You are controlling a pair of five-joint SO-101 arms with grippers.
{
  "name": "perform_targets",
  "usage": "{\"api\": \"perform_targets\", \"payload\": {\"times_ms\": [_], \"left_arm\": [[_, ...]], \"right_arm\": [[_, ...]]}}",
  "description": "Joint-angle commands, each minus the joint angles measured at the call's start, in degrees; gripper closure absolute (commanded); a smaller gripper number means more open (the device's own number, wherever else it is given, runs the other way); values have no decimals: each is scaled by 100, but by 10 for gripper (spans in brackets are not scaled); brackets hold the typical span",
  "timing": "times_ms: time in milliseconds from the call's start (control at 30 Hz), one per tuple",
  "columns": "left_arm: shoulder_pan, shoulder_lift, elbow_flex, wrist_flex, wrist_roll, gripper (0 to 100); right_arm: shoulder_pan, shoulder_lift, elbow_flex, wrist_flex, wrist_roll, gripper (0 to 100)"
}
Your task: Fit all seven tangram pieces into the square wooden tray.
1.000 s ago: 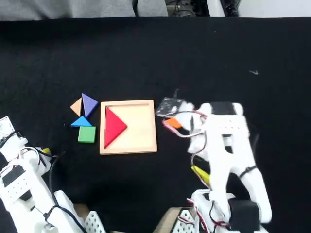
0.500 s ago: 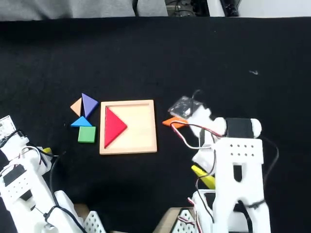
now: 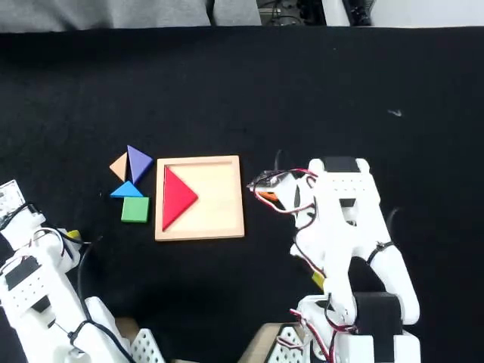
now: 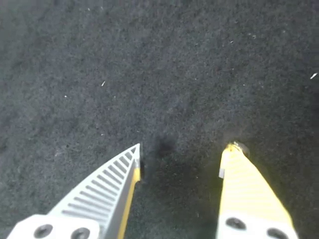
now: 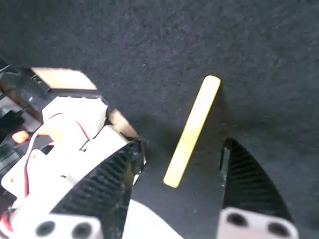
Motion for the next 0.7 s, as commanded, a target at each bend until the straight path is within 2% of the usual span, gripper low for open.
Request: {"api": "perform_targets", "payload": {"times_ms": [0, 667], "left_arm": [[66, -44, -31, -88, 9, 741], [75, -44, -31, -88, 9, 741]], "right_arm": [[-79, 57, -163, -88, 35, 751], [-70, 66, 971, -1248, 44, 751]]}}
